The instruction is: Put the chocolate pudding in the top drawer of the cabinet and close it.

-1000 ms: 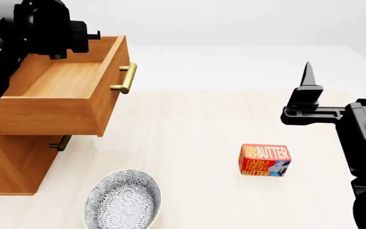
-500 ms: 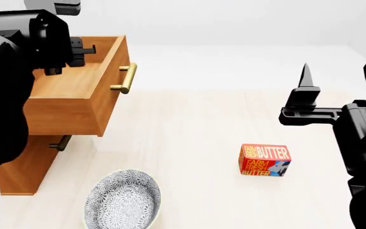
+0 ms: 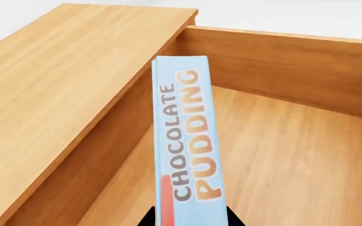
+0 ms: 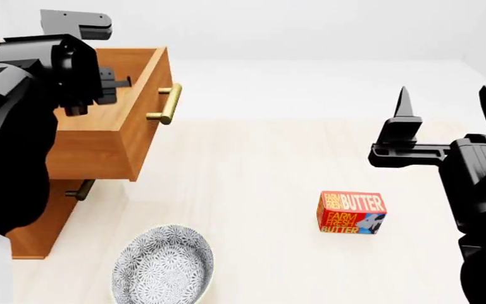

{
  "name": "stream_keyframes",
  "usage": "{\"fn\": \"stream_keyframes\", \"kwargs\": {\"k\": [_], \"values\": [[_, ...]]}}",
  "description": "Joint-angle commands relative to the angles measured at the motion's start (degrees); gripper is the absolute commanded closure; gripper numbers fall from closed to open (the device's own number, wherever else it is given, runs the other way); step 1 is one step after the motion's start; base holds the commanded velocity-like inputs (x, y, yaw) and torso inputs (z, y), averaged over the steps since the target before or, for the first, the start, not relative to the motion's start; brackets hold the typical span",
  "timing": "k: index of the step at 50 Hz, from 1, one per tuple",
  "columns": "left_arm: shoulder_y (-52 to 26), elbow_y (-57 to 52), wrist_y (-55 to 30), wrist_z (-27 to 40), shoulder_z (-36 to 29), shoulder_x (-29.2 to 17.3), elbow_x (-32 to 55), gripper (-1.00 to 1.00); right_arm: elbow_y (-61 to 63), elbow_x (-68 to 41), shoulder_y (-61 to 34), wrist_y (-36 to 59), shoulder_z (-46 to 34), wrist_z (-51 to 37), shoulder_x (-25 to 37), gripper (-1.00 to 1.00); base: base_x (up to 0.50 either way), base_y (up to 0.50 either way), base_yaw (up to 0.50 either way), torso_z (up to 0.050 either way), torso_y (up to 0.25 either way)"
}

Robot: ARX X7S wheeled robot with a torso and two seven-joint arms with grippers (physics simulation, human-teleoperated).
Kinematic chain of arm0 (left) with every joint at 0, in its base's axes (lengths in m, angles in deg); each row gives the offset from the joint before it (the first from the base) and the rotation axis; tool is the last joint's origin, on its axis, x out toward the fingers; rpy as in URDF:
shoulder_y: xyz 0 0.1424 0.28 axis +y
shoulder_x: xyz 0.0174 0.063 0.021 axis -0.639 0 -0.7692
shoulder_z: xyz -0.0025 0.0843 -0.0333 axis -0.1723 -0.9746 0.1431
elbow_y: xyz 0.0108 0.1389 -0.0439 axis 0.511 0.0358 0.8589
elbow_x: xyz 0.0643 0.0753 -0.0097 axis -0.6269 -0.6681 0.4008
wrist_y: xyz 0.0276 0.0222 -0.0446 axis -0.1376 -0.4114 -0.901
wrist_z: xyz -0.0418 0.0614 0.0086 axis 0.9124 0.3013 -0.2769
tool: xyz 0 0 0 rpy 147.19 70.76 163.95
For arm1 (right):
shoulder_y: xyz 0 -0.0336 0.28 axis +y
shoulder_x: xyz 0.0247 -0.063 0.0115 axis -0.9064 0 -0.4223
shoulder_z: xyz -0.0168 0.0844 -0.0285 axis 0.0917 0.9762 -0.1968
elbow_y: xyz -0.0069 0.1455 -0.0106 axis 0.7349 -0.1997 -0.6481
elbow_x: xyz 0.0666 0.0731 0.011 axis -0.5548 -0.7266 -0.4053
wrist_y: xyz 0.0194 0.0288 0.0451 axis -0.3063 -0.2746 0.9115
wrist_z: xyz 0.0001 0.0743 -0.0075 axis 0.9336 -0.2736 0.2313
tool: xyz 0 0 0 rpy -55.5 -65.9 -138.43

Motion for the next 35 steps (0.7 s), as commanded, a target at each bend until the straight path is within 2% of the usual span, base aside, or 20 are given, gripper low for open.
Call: {"fn": "stream_keyframes", "kwargs": {"k": [1,16,17,35], "values": [[0.98,0.27,0.43,0.14,-0.62,-0.10,1.08,1.00,-0.23,0.42,0.12,-0.23,-0.36,0.18,-0.13,-1.00,0.00,0.00,0.00,0.000,0.000],[1.44,0.27,0.20,-0.10,0.28,-0.40,1.30,1.00,-0.44,0.57,0.01,-0.35,-0.72,0.17,-0.21,-1.00,0.00,0.00,0.00,0.000,0.000],[1.42,0.27,0.12,-0.13,0.32,-0.42,1.30,-1.00,-0.47,0.64,0.03,-0.39,-0.75,0.20,-0.23,-1.00,0.00,0.00,0.00,0.000,0.000],[-0.83,0.27,-0.49,-0.28,0.60,-0.69,1.25,-1.00,-0.84,0.63,-0.29,-0.57,-1.02,0.29,-0.24,-1.00,0.00,0.00,0.00,0.000,0.000]]}}
